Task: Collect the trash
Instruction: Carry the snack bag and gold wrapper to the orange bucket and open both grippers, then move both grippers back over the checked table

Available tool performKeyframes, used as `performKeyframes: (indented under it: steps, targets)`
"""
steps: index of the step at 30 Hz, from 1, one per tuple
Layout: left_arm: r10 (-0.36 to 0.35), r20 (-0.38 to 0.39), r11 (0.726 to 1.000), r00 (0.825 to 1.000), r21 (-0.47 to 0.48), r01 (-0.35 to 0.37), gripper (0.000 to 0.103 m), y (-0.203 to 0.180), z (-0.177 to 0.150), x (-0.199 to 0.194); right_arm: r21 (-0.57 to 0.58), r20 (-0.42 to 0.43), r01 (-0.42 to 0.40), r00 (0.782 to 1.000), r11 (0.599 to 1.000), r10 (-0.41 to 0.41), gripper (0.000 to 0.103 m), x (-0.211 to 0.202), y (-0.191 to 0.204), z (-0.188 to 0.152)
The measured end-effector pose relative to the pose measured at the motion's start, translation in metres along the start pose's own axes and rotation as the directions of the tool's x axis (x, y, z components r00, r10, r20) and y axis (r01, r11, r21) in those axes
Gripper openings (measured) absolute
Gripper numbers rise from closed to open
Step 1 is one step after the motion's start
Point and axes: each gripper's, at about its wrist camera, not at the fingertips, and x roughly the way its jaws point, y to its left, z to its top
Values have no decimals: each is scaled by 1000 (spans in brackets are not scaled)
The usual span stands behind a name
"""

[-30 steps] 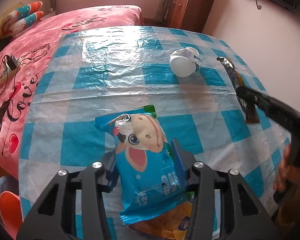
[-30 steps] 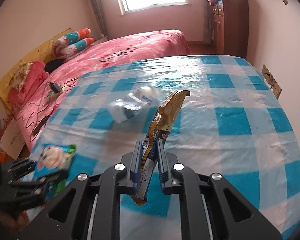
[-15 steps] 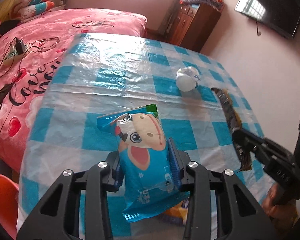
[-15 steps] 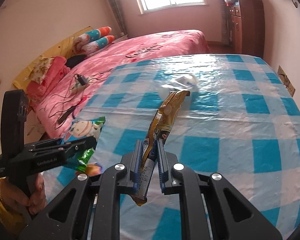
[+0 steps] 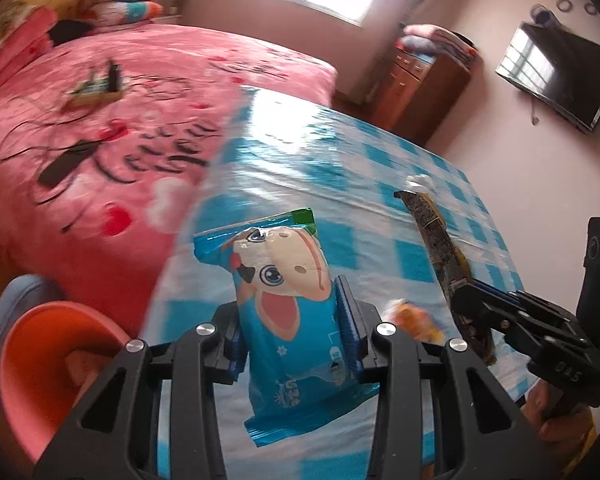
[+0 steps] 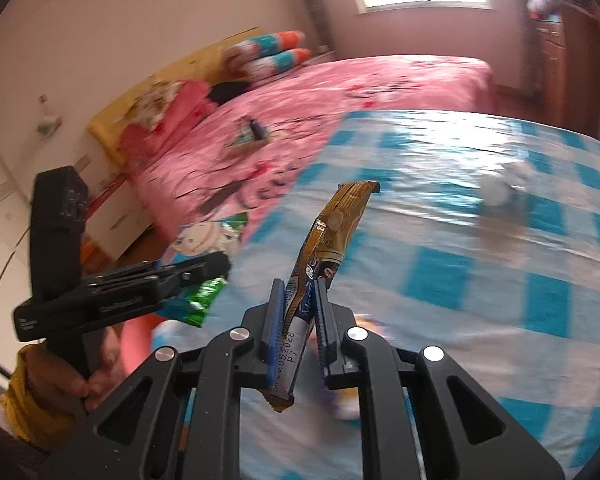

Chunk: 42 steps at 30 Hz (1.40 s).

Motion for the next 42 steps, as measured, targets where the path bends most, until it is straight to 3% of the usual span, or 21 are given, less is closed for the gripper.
performKeyframes:
  steps: [9,21,23,25,27,32,36,42]
  targets:
    - [128,-11,980,992,-151,-129,40,94,-36,-38,-145,-106,-189,979,971,175,16,51,94,-1]
    - [245,-58,903,968,-350,-250,42,194,-90,-61,-234,-270,-344,922,910,279,19,123,177,-25]
    - [276,-70,891,959,-356,-283,56,203,-95,-61,-226,-288,-339,919,913,270,34,135,180,-28]
    - [319,-62,879,946,-354,-320,74,206,-97,-65,-186,-278,-327,922,926,270,65,135,175,-29]
    - [347,-38,876,937,-343,-339,75,206,-97,-71,-164,-234,-298,938,940,257,80,127,166,-26]
    - [377,34,885,926,-309,-349,82,201,-89,-85,-179,-106,-178,981,968,161,91,96,143,-12]
    - [382,112,903,917,-257,-344,84,182,-79,-90,-135,-46,-127,991,983,122,91,81,115,-5]
    - [355,251,935,901,-91,-343,86,135,-71,-89,-67,-8,-72,997,995,71,91,69,71,-11]
